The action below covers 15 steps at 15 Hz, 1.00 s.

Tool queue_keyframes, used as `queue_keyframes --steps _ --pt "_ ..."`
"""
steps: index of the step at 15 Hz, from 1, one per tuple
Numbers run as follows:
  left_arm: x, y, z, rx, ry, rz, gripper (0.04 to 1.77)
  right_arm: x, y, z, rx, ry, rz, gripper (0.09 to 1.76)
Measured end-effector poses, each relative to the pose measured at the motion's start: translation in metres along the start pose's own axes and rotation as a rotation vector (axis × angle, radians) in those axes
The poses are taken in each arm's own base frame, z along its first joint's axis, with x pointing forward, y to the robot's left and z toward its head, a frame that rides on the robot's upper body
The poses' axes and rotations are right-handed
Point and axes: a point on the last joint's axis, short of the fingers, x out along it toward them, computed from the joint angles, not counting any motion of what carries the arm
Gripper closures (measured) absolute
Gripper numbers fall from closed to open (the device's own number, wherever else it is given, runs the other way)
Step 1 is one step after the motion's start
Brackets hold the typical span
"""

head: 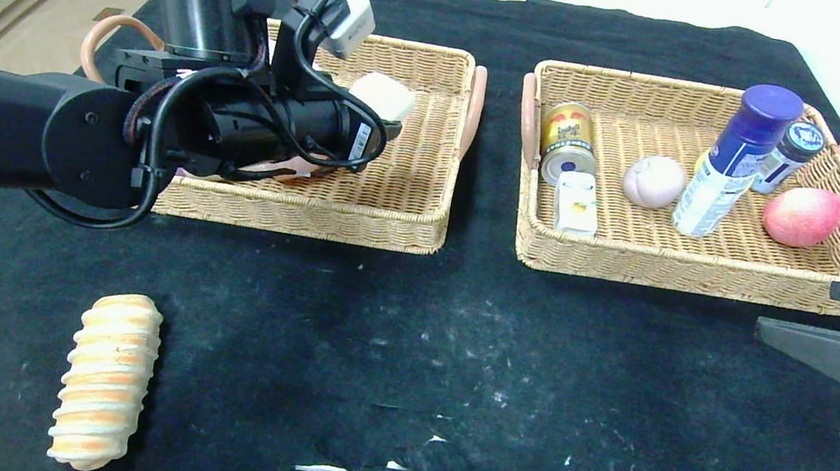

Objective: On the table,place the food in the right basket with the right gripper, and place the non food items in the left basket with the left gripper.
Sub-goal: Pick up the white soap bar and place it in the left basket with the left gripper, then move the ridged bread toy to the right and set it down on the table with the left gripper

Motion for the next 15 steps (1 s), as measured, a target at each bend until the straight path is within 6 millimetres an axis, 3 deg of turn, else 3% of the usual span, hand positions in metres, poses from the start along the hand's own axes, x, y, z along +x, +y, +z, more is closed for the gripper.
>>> queue_keyframes --steps 3,8,15 --pt "0.0007 0.0001 -0.0006 0.000 0.002 0.002 0.80 0.0000 0.0000 -0.0001 0.000 0.000 0.000 0.14" --pt "0.0005 0.0004 0.0004 0.001 0.000 0.004 0.46 0.0000 0.0000 0.0000 0.000 0.000 0.000 0.14" --pt "-0.0004 -0.0024 -0.0006 0.001 0.005 -0.003 0.25 -0.0005 0.0001 0.0004 -0.001 -0.002 -0.001 0.14"
